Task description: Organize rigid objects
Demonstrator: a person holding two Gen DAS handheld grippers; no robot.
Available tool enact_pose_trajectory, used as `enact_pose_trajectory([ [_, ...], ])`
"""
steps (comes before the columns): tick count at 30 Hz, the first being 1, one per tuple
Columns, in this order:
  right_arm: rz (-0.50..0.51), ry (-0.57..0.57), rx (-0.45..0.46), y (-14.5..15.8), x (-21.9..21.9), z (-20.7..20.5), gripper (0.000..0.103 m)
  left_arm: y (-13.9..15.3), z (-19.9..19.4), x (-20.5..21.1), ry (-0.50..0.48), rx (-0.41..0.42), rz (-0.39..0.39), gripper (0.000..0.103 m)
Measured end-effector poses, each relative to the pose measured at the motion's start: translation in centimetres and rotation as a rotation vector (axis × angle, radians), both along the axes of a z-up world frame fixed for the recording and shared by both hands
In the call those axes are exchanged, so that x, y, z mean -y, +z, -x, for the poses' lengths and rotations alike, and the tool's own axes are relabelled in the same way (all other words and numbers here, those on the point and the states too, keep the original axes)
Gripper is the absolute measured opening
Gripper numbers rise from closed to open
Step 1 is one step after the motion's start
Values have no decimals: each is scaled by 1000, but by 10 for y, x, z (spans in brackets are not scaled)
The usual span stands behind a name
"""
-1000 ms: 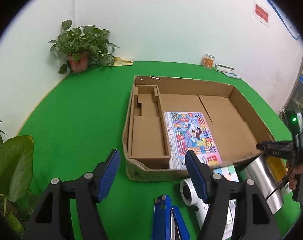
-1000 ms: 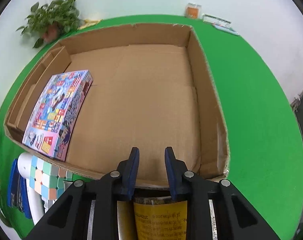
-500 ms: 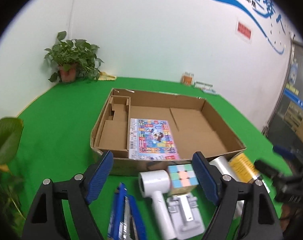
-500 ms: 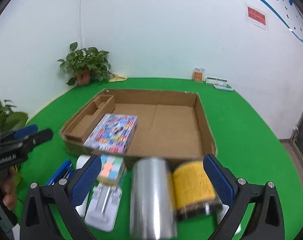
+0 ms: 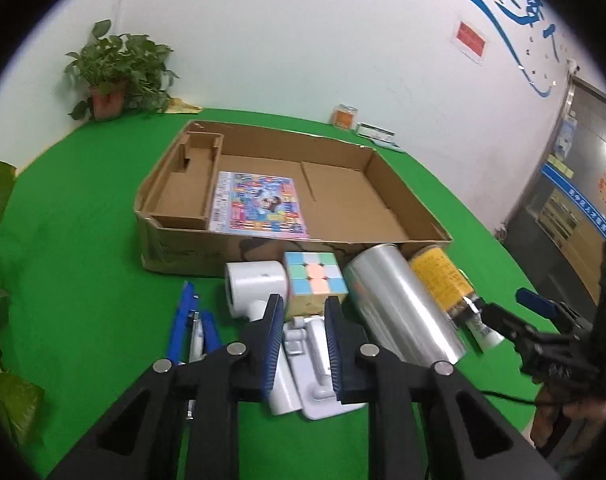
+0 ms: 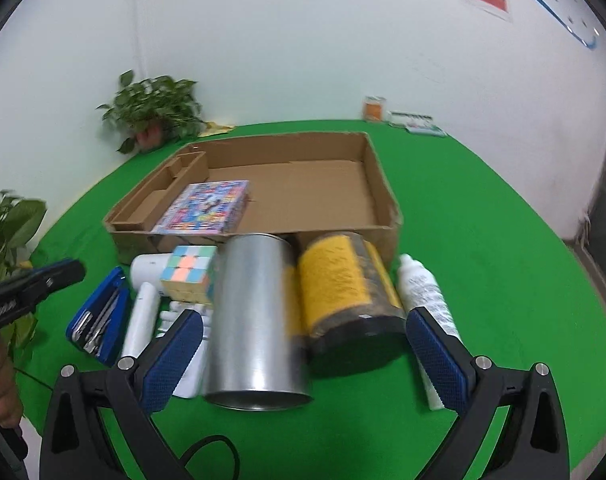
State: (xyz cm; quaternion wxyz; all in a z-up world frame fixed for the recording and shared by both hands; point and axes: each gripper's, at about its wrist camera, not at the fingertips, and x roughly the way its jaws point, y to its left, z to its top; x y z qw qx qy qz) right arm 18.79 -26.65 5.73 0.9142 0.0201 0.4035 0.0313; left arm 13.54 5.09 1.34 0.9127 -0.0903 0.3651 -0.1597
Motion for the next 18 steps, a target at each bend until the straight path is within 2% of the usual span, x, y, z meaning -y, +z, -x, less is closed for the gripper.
enact_pose_trajectory([
  [1,-24,-16,-28,-4,10,-3,103,0,2,3,0,6,-2,42],
  [2,-52,-20,-56,-9,18,-4,102,0,2,8,4,0,-17,78],
  [3,-71,-18,-70,-10,22,-5,101,0,3,11,14,-2,-29,89],
  [5,-99,11,-83,-12,24,0,98,1,8,14,9,31,0,90],
  [6,-105,22,-81,-11,23,0,98,0,7,16,-11,19,14,90],
  [9,-175,93,-92,-9,13,6,97,-6,-2,19,-47,-58,63,90],
  [11,-177,134,-107,-11,0,6,96,-12,-7,20,-59,-111,97,90],
  [13,-138,141,-135,-20,-11,1,83,-15,-10,20,-64,-140,123,90],
  [16,-153,123,-206,-40,-15,-3,74,-19,-8,20,-89,-166,154,90],
  [18,-118,116,-218,-50,-18,-1,70,-21,-6,21,-108,-176,169,90],
])
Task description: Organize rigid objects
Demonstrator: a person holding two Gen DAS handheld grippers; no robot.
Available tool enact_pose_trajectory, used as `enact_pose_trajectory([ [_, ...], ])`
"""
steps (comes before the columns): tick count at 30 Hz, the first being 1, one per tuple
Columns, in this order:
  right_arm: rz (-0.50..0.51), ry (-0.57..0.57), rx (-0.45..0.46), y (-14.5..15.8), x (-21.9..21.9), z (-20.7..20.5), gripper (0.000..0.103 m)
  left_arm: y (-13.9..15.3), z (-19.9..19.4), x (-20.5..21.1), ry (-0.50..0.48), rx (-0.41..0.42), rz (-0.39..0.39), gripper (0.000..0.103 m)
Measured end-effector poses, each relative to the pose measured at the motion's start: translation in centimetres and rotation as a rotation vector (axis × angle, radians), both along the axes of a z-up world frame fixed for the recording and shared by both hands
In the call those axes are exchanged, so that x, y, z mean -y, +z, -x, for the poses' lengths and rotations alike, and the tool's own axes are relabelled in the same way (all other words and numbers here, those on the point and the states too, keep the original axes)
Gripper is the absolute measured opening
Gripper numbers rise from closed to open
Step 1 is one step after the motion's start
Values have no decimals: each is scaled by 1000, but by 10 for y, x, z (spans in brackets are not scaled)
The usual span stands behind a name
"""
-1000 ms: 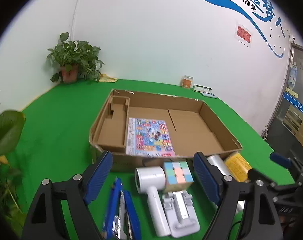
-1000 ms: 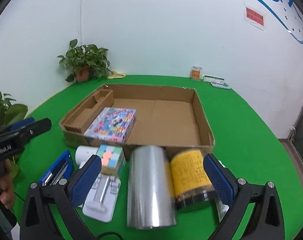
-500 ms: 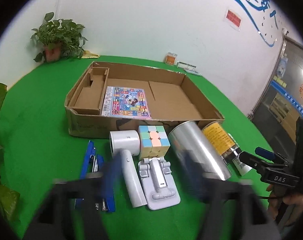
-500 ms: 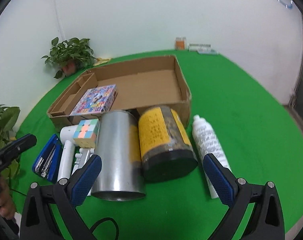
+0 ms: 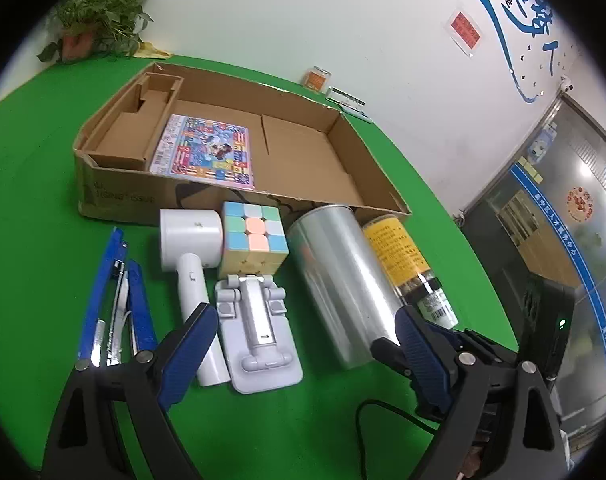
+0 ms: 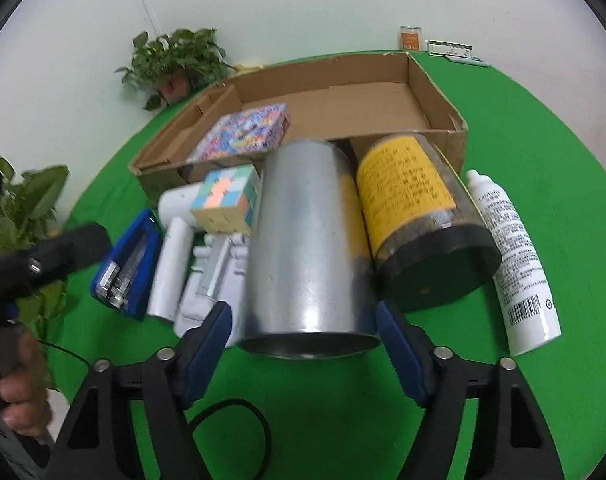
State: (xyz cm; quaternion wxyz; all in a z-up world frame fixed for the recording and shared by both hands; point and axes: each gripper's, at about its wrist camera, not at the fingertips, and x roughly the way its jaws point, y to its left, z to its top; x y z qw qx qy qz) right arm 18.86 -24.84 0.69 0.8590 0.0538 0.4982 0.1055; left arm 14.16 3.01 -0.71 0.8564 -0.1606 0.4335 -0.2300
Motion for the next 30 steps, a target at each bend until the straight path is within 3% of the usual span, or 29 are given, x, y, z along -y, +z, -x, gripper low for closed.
enact_pose_trajectory([
  [4,-9,5,5,1,2,20,67,-9,-2,9,-63,-62,55,90],
  [6,10,18,11,6,0,44,67,-18,-3,17,-147,-132,133,90],
  [9,-3,141,0,14,-12,84,67,-30,2,29,-224,-204,207,90],
  [11,-25,202,10,24,-14,101,78,-36,4,37,-259,-247,218,90],
  [13,-90,170,19,33,-1,105,102,-41,5,46,-266,-267,172,90],
  [14,-152,134,0,32,11,100,103,-44,6,48,-267,-276,152,90],
  [17,-335,33,-140,9,37,77,103,-56,3,51,-261,-327,133,89],
  [19,-379,17,-208,-7,39,62,92,-61,-3,48,-254,-342,122,89],
  [23,-339,51,-258,-22,16,52,84,-66,-9,43,-258,-355,115,81],
  [30,-232,66,-200,-12,-4,54,81,-54,-4,31,-252,-295,113,79],
])
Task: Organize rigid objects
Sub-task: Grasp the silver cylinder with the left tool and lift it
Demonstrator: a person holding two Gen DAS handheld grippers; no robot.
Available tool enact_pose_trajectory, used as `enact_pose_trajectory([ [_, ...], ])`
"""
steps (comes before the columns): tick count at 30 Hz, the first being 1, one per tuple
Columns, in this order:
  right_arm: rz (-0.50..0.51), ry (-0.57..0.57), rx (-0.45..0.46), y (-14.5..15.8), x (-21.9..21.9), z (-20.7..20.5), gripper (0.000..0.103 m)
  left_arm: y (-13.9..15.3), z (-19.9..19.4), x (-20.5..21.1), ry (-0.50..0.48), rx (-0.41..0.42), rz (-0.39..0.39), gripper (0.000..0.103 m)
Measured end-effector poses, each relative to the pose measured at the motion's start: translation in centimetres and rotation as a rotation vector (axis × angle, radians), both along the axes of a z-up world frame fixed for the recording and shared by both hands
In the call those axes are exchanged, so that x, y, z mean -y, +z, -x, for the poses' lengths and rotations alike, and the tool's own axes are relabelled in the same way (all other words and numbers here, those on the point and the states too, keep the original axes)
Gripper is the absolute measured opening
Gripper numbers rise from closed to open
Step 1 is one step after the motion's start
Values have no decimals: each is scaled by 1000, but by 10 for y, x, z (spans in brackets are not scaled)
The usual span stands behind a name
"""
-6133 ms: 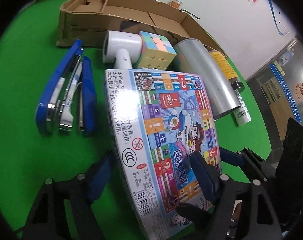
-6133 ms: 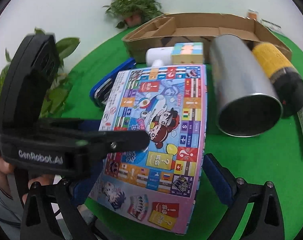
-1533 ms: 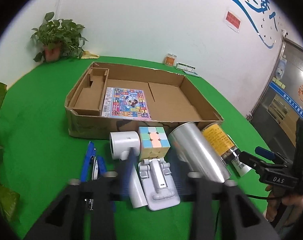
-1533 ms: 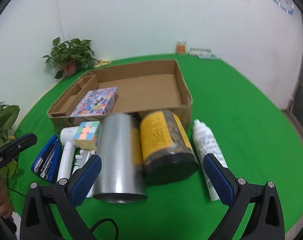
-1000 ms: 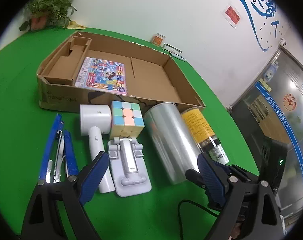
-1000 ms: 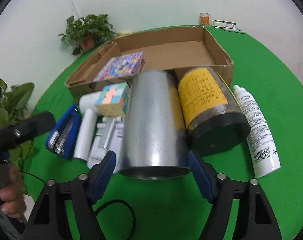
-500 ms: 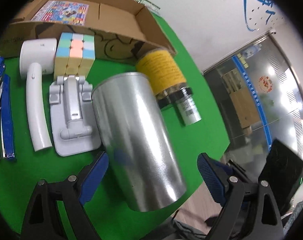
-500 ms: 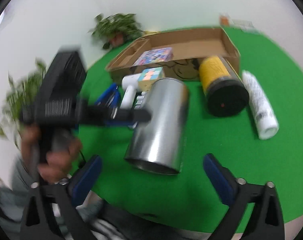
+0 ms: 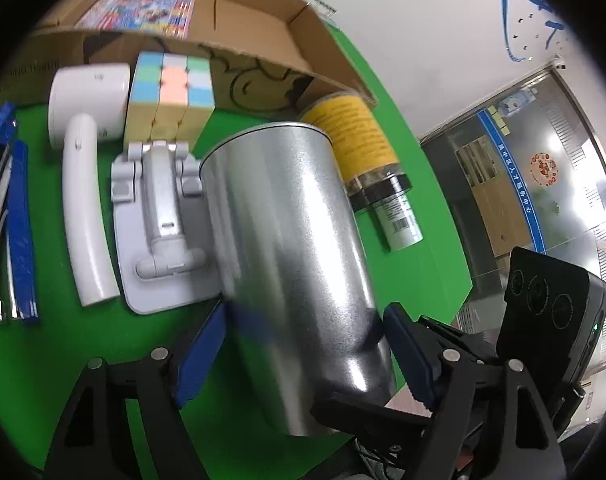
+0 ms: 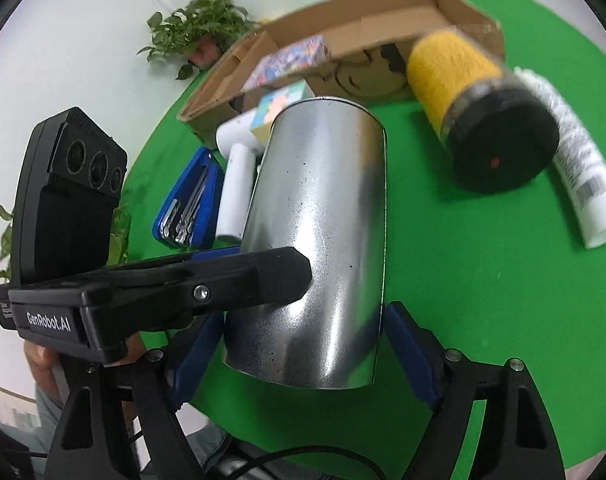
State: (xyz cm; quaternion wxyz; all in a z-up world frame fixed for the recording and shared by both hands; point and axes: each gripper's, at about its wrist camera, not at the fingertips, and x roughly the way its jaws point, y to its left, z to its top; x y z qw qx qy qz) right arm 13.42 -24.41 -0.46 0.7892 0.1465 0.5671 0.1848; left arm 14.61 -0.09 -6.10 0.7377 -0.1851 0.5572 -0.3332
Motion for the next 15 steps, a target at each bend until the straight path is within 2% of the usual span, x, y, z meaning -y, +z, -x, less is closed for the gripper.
enact_pose_trajectory([
  [8,44,21,218,70,-14,-14,80,88,-2,-12,32,271,-56,76],
  [15,67,32,344,120,-35,-67,80,138,-42,-19,61,363,-68,76],
])
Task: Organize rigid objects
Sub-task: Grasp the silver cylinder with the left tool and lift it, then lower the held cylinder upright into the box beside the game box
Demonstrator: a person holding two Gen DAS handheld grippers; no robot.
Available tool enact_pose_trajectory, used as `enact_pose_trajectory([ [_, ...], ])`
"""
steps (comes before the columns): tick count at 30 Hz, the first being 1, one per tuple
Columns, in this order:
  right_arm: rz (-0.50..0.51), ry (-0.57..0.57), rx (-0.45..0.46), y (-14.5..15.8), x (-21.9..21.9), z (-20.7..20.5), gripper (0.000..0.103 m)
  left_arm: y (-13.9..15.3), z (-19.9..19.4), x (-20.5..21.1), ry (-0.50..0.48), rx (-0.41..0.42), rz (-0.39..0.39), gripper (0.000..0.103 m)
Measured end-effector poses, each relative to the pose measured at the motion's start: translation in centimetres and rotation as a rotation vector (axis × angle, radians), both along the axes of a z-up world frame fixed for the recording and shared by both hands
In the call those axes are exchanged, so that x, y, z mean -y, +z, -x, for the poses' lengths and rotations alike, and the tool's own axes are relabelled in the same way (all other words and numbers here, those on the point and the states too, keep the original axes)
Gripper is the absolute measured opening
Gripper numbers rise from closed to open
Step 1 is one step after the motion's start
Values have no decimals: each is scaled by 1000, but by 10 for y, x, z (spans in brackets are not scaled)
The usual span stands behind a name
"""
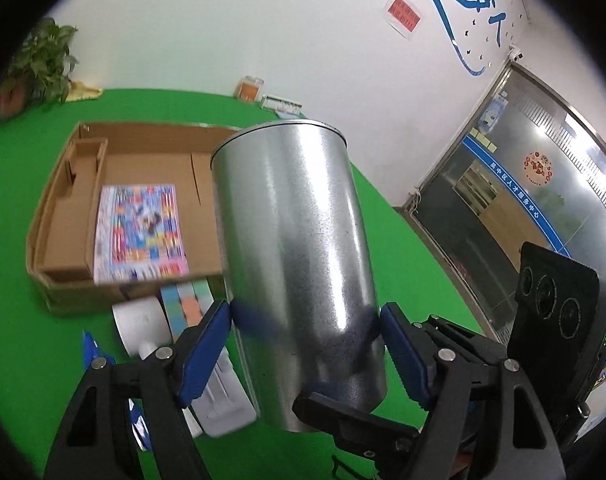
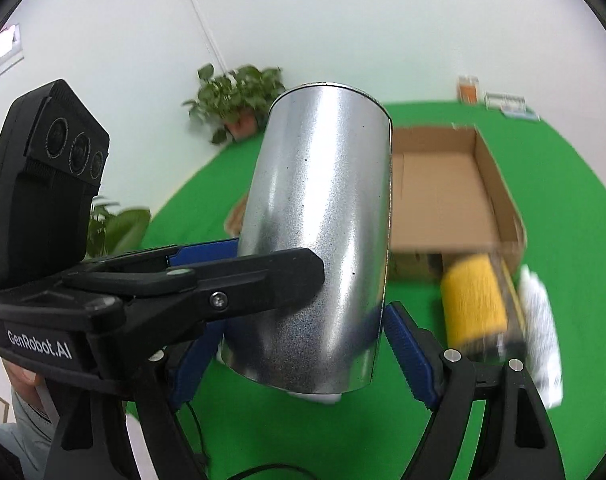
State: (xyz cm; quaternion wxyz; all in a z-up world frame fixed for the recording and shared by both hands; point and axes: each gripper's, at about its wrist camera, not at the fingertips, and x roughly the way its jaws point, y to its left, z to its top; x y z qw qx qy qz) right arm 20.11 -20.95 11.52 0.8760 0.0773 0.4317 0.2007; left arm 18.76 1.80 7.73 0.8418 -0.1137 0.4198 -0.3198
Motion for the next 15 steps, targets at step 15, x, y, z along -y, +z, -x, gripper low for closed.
enact_pose_trajectory([
  [15,-2,36,-68,15,-3,-154,80,13,-129,14,-9,-85,-52,76],
])
